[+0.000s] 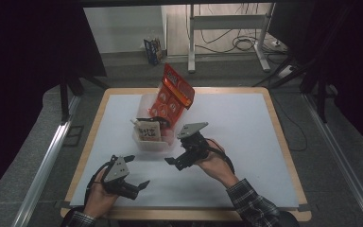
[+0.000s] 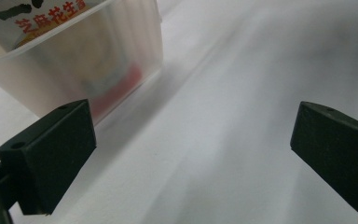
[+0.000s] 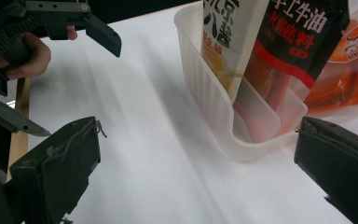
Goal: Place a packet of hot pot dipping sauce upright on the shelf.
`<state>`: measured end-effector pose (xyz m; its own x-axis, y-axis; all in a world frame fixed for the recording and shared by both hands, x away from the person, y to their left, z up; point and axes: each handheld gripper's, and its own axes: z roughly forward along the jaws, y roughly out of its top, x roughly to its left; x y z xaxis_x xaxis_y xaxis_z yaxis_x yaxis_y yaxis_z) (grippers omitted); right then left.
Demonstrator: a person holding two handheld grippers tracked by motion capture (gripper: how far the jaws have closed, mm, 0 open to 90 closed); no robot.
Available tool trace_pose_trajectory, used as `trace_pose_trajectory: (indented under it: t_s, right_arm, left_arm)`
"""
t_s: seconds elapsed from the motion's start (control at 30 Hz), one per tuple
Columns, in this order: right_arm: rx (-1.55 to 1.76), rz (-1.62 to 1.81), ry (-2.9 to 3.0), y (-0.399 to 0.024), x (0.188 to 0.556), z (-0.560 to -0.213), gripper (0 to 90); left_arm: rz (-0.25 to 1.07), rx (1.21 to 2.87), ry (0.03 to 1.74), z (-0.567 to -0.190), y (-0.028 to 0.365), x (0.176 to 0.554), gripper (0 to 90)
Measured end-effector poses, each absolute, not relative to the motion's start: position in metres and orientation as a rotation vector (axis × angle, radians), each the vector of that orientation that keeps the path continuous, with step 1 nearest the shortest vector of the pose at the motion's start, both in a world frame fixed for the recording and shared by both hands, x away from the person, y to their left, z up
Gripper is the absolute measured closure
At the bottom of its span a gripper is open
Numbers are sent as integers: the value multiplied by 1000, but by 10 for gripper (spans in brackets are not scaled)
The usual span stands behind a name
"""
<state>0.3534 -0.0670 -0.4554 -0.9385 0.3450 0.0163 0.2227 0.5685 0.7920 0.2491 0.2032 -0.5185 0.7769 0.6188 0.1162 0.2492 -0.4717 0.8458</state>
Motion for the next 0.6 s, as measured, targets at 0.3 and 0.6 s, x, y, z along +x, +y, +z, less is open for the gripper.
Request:
trace_pose_trajectory:
  t_s: [0.3,0.6]
  right_arm:
    - [537,1312,2673,-76,355,-457,0]
    - [548,1298,2678,-85,351,-454,0]
  left_arm:
    - [519,2080,624,-519,201,248,0]
    - [525,2077,619,-520,201,248,0]
